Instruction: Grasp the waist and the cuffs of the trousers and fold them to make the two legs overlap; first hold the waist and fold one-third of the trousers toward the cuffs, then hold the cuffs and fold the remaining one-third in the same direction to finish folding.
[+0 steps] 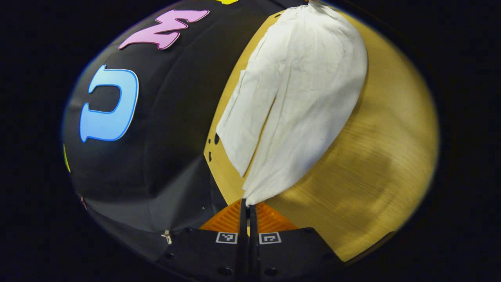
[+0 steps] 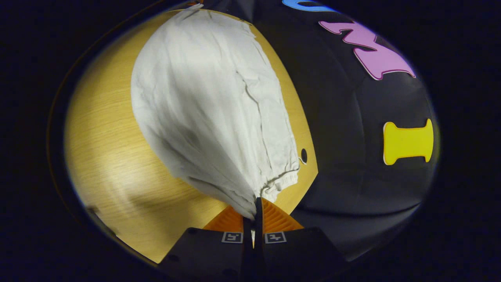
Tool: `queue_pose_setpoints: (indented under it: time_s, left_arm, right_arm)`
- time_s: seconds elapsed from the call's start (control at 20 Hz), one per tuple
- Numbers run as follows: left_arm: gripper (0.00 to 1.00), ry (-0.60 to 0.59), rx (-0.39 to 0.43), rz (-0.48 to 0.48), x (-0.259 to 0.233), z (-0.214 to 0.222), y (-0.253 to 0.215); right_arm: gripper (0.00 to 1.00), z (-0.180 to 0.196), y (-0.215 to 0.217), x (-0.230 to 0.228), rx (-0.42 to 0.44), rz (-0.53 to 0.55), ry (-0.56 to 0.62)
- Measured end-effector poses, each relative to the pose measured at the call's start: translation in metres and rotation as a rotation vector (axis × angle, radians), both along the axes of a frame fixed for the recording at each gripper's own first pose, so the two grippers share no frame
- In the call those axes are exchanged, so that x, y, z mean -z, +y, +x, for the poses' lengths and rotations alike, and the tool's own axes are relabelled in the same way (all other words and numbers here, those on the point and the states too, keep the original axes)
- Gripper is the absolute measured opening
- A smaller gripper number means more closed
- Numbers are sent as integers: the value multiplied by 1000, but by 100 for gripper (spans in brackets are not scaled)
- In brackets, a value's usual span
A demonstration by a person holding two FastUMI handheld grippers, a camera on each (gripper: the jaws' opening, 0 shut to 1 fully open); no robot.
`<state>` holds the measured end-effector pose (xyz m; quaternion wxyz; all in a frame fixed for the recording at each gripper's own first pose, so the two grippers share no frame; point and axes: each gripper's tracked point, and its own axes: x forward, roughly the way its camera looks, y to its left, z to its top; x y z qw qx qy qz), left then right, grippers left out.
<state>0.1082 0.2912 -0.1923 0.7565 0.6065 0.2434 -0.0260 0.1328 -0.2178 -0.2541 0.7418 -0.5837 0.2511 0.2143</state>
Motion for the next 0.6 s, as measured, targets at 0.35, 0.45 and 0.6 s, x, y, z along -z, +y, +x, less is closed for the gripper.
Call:
queue_pose_setpoints:
  time_s: [0.35, 0.45, 0.6]
  left_arm:
    - [5, -127, 9, -39, -67, 66, -14]
    - [5, -172, -6, -66, -87, 89, -9]
    - [6, -234, -39, -114, -113, 134, -1]
  right_arm:
    - [5, 60, 16, -68, 121, 162, -124]
    - [5, 80, 19, -79, 156, 204, -147]
    - [5, 116, 23, -90, 215, 269, -183]
